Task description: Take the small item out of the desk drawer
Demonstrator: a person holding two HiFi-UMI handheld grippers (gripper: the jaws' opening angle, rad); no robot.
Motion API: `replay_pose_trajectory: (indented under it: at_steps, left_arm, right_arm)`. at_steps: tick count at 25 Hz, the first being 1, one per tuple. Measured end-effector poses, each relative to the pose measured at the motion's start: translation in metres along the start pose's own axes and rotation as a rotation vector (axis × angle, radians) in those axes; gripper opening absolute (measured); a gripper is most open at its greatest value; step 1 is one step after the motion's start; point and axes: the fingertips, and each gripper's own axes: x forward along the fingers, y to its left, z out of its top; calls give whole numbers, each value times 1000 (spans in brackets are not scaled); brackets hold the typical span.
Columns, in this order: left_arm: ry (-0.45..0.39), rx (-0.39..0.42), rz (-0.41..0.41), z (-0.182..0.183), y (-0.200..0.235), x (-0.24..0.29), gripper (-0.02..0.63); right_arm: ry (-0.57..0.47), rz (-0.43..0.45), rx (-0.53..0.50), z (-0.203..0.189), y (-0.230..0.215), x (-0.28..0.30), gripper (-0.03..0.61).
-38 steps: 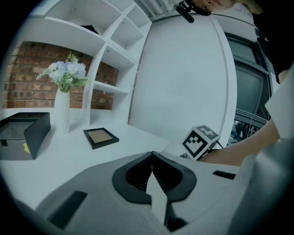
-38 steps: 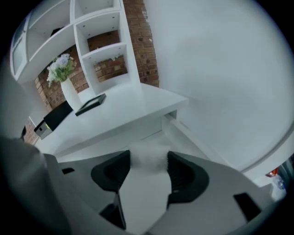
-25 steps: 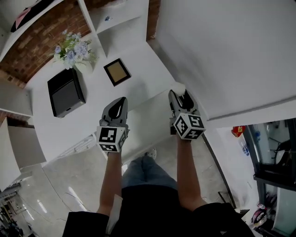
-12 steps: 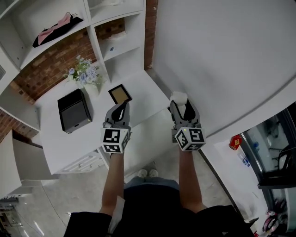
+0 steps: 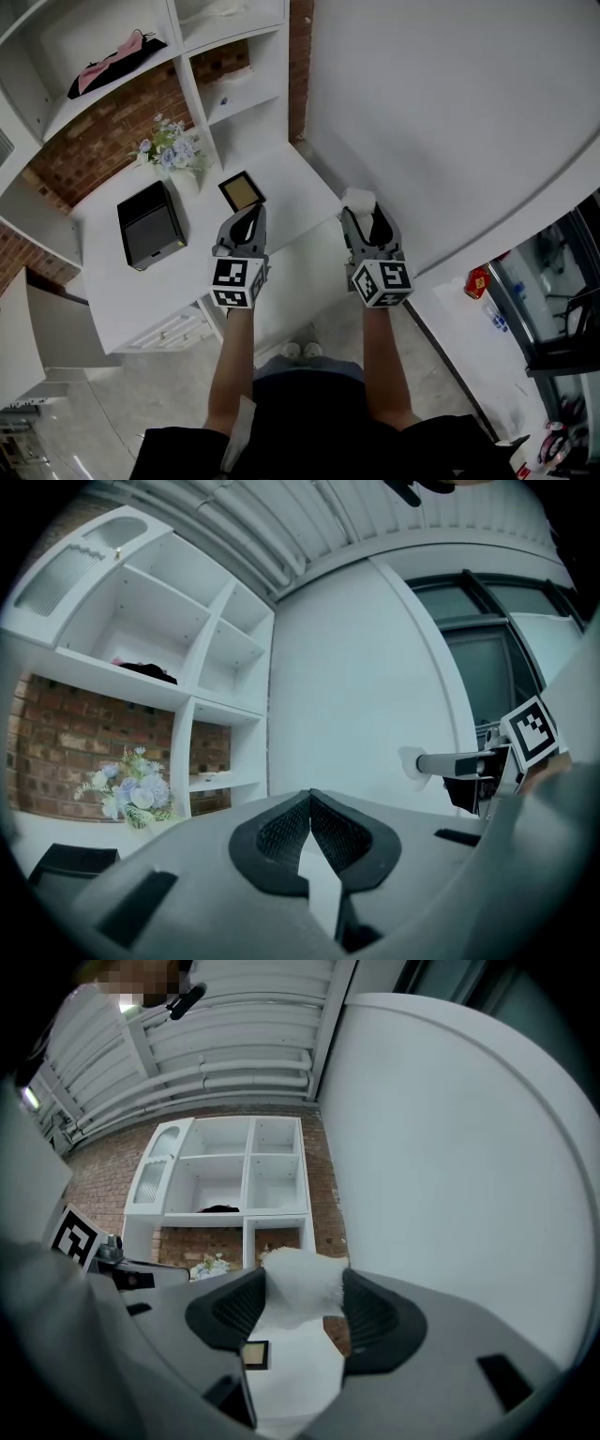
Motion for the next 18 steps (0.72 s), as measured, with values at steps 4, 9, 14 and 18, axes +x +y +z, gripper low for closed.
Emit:
replay_pose_trajectory:
  at_steps: [4,9,14,18]
  left_arm:
    - [10,3,-9,-4,-4,0,9]
    - [4,5,-23,-1,-7,2,9]
    - [7,4,-27,-2,-7,3,9]
    - [11,2,-29,-4,-7,4,9]
  right_arm:
    - [4,-7,-1,-3,-1,-3,252]
    - [12,-5,2,0,2,-3,252]
    - [14,-6,-10,-4,1,-3,252]
    - [17,-6,-8,-5,2,-2,252]
